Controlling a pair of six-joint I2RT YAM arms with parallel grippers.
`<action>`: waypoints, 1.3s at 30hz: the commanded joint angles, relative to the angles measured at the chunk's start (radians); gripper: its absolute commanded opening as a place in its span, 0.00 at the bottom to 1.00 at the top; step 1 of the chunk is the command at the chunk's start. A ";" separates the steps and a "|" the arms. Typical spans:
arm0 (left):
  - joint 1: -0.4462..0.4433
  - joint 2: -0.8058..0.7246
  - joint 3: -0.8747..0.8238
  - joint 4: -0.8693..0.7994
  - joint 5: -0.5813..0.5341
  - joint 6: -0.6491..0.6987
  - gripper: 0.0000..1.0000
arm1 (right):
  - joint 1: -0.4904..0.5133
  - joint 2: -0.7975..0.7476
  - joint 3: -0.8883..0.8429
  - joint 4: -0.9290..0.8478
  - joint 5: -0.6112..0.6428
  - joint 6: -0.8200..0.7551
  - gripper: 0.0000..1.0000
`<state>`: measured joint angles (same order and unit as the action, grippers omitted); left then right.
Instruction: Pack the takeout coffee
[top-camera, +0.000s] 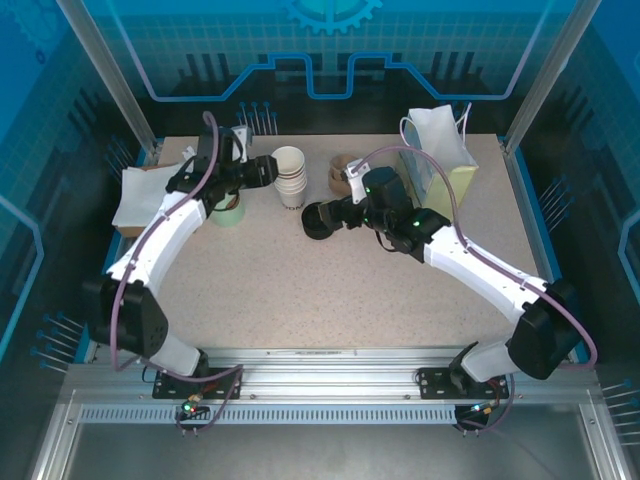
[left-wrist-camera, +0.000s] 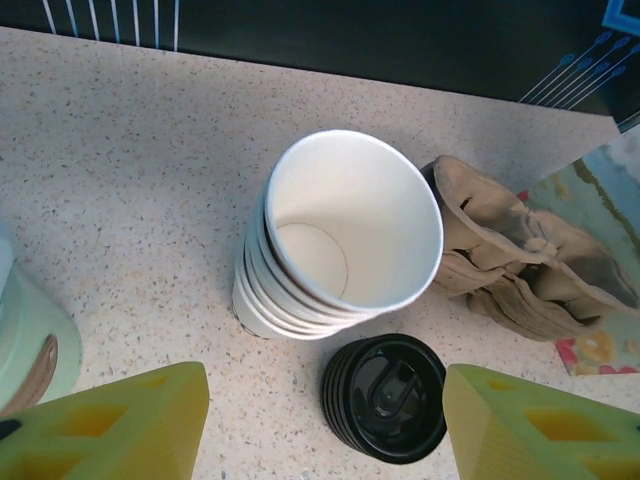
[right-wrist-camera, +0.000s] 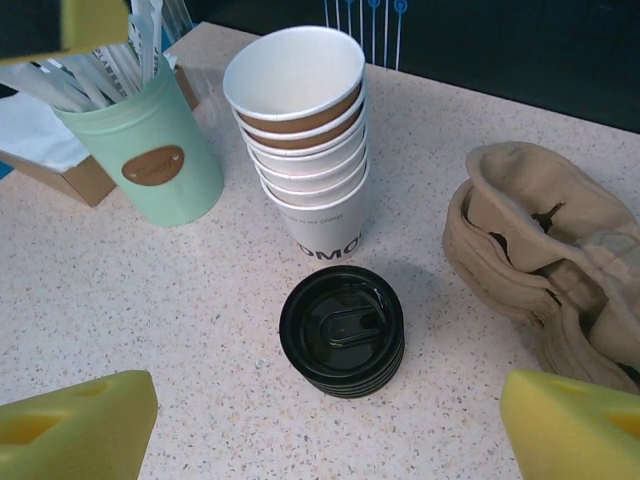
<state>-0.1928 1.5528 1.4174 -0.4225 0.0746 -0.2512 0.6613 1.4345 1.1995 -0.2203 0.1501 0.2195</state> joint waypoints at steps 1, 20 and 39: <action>-0.005 0.055 0.097 -0.069 -0.019 0.053 0.63 | 0.017 0.028 0.046 -0.024 -0.025 -0.018 0.90; -0.005 0.389 0.464 -0.225 -0.011 0.094 0.40 | 0.029 0.044 0.057 -0.081 0.000 -0.016 0.91; -0.004 0.433 0.514 -0.281 -0.054 0.135 0.30 | 0.046 0.064 0.075 -0.111 0.005 -0.015 0.91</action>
<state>-0.1928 1.9762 1.8954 -0.6743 0.0299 -0.1337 0.6876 1.4845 1.2388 -0.3042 0.1490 0.2085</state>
